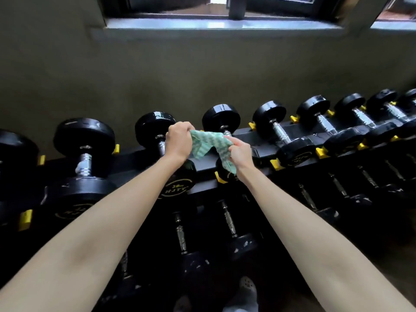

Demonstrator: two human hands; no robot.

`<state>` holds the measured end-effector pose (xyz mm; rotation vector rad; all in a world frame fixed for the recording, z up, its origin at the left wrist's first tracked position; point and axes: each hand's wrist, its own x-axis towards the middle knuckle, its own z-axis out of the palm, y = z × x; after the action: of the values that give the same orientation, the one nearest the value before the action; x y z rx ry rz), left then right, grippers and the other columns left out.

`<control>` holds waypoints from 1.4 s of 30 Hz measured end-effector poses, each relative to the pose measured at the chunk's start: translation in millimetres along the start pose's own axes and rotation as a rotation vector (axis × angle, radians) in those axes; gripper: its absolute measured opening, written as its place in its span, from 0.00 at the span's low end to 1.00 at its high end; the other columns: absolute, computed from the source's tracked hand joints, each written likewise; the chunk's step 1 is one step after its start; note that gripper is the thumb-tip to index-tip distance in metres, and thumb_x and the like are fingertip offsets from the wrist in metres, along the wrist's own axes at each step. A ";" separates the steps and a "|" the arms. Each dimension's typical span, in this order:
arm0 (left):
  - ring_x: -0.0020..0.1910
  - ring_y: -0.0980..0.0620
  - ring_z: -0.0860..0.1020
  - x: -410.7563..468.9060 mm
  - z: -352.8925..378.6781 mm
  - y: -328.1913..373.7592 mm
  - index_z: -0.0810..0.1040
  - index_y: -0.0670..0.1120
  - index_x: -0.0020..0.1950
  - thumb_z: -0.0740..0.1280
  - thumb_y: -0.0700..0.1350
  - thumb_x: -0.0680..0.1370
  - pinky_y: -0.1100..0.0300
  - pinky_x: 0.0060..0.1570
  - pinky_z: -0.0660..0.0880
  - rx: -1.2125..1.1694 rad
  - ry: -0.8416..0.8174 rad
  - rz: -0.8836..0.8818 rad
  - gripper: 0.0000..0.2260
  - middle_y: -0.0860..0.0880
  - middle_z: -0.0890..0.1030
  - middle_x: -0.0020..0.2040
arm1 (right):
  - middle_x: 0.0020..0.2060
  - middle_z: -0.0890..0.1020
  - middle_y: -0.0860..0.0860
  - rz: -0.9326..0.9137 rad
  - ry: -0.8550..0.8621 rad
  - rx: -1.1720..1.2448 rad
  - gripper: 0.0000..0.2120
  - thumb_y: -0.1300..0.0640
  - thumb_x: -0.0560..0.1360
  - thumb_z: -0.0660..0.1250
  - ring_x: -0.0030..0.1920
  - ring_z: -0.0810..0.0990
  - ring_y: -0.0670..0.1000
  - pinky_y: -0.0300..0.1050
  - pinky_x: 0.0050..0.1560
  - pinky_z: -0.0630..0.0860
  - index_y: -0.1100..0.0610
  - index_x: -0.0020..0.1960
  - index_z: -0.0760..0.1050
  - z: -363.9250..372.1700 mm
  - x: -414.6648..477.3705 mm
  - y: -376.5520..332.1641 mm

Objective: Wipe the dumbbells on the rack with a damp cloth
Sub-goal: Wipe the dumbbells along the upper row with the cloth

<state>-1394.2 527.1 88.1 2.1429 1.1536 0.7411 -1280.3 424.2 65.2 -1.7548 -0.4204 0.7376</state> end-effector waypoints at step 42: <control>0.45 0.41 0.73 -24.6 -17.0 -116.8 0.72 0.43 0.39 0.54 0.38 0.78 0.51 0.44 0.69 0.062 -0.371 -0.431 0.11 0.38 0.76 0.43 | 0.49 0.83 0.59 -0.165 -0.497 -0.719 0.26 0.73 0.68 0.51 0.52 0.79 0.58 0.47 0.49 0.74 0.58 0.53 0.81 95.3 39.0 30.4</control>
<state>-1480.1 562.5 11.3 1.8755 1.3728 0.1115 -1317.6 508.0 9.5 -2.1410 -1.2771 0.9766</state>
